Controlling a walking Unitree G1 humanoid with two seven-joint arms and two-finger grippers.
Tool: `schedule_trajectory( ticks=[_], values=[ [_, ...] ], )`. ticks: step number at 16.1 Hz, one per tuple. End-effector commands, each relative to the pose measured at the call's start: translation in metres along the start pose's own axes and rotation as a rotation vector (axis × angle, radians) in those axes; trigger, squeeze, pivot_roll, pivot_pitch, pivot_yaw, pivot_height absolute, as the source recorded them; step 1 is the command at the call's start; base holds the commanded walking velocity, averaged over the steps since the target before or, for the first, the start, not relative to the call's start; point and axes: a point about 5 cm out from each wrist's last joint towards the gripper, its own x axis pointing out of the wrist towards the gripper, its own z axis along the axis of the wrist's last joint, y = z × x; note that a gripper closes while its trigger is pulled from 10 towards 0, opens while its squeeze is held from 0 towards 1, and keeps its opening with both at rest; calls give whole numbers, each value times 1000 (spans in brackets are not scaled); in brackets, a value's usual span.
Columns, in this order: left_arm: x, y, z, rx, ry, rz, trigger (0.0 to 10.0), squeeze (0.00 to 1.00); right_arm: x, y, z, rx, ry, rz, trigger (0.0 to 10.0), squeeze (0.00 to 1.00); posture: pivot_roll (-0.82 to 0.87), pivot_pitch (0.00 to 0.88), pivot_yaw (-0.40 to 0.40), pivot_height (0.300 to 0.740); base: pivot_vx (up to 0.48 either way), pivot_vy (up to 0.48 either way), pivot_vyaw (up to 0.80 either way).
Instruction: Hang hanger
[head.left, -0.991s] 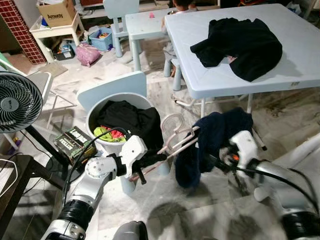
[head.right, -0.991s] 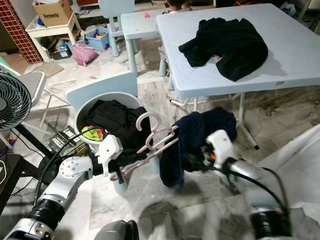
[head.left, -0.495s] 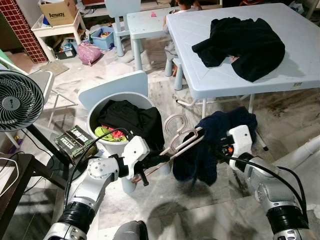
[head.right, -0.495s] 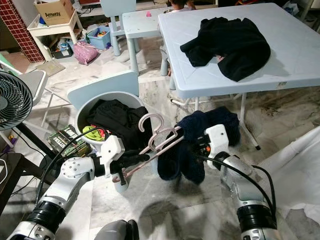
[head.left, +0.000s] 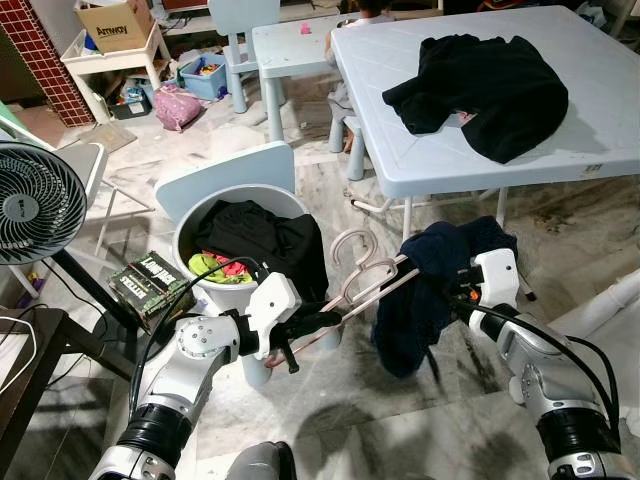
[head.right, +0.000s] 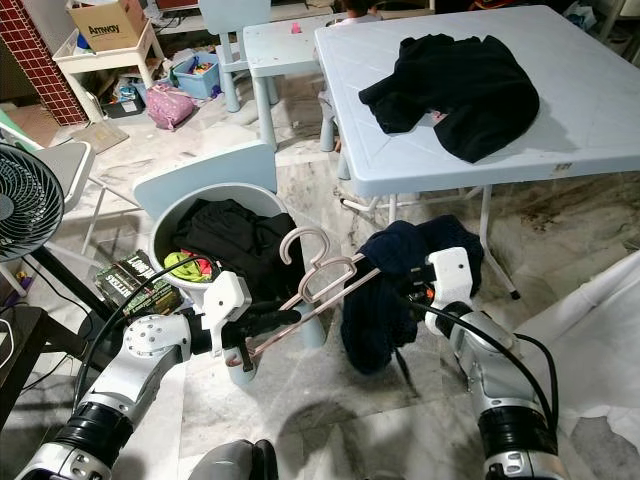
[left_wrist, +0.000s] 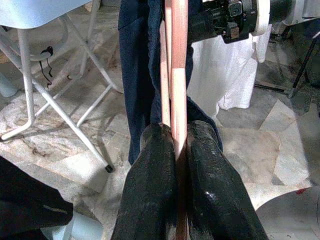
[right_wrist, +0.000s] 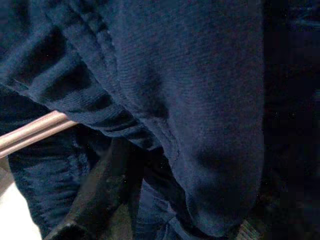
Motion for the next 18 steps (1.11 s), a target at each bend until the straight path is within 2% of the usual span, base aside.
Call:
schedule_trajectory(
  ticks=[1,4,10,12,15,17,18],
  values=[
    [-2,3,7,26,-25,6,0,0,2,-3,6,11,-30,-22,0,0,-95,26,80,740,0,0,0],
    [-1,2,7,26,-24,5,0,0,3,-9,10,28,-51,-56,0,0,-96,26,80,740,0,0,0],
    [-3,4,5,32,-13,9,0,0,3,-11,14,50,-93,-69,0,0,-95,28,80,740,0,0,0],
    [-5,3,2,32,-4,14,0,0,2,-13,18,91,-130,-82,0,0,-94,29,80,740,0,0,0],
    [-15,8,-7,51,60,65,0,0,-1,-17,35,155,-268,-89,0,0,-86,30,85,740,0,0,0],
    [-22,6,-12,47,98,57,0,0,-2,-20,47,208,-350,-102,0,0,-83,32,89,740,0,0,0],
    [-31,2,-17,50,128,37,0,0,-3,-28,59,223,-418,-185,0,0,-81,32,93,740,0,0,0]
  ],
)
